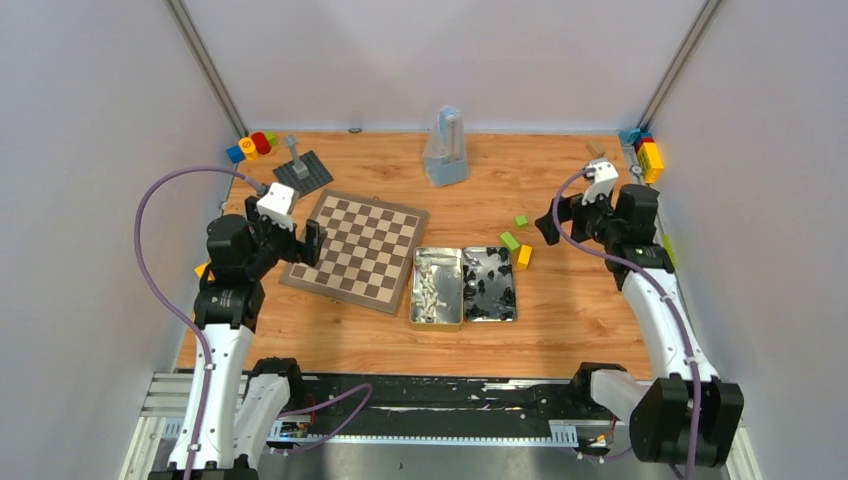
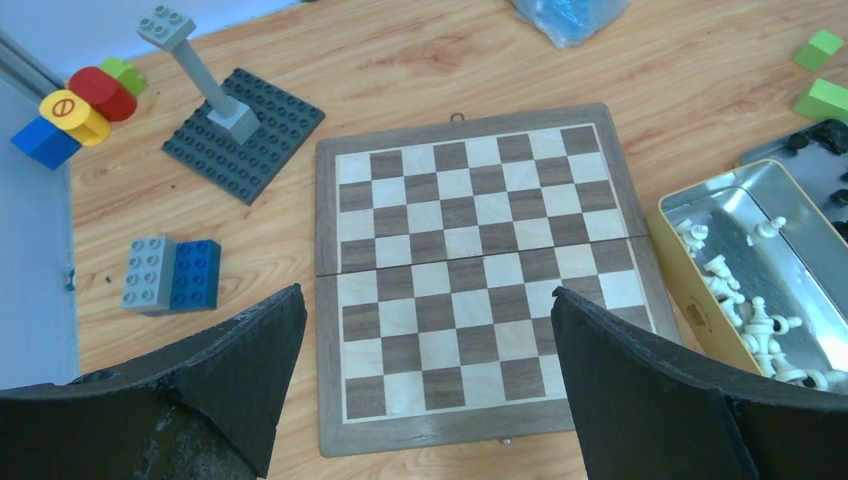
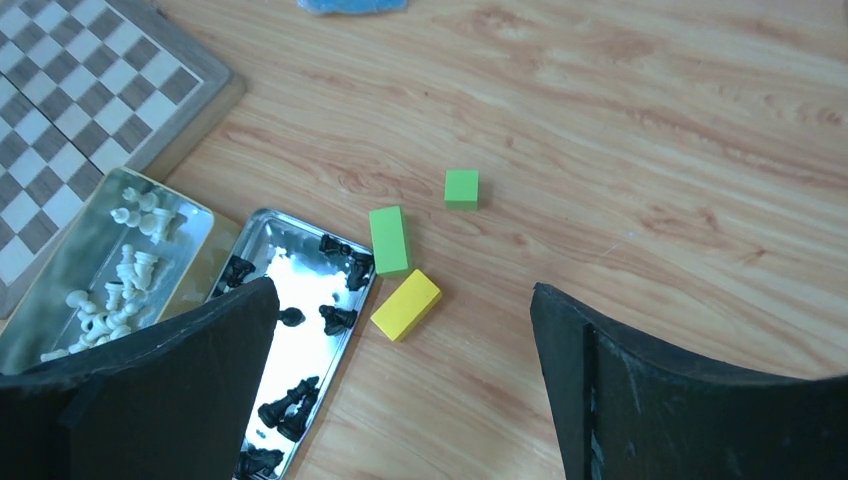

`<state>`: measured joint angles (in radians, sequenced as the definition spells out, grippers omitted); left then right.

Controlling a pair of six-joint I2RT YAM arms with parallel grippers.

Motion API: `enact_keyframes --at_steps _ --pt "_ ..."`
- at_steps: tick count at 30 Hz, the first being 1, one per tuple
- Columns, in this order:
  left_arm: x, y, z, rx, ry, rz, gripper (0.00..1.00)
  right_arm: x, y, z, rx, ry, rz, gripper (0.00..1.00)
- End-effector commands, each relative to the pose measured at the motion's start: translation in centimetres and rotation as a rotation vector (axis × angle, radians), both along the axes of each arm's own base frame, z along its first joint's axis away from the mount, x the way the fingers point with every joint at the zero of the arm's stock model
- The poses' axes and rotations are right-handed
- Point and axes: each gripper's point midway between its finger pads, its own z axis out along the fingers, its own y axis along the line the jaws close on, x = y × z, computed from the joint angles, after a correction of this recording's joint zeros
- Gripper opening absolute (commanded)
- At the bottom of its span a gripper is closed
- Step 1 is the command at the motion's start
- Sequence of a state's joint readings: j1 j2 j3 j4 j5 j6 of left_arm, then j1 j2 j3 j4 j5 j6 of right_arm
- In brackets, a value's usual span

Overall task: Set up the chess pieces on the board
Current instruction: Move the distractor to the center of the board.

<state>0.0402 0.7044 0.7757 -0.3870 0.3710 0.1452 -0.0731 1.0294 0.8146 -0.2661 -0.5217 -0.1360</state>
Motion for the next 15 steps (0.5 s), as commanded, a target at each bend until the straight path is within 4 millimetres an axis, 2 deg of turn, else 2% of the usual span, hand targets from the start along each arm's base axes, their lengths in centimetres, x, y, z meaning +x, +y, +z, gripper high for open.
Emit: enact_keyframes --at_steps 1,4,8,10,15 --pt "-0.1 -0.5 1.7 0.019 -0.049 -0.05 1.0 1.8 0.4 -0.8 -0.045 0.056 -0.027 1.0" --pt "0.0 -0.6 1.4 0.017 -0.044 -0.052 1.0 2.8 2.5 -3.2 -0.121 0.114 0.015 0.98" --pt "0.0 -0.7 1.3 0.011 -0.044 -0.057 1.0 4.7 4.3 -6.4 -0.244 0.178 0.037 0.9" --pt "0.0 -0.7 1.2 0.009 -0.043 -0.058 1.0 5.6 4.8 -8.4 -0.282 0.236 0.042 0.84" --pt "0.0 -0.8 1.0 0.005 -0.039 -0.061 1.0 6.6 5.4 -11.5 -0.301 0.35 0.066 0.69"
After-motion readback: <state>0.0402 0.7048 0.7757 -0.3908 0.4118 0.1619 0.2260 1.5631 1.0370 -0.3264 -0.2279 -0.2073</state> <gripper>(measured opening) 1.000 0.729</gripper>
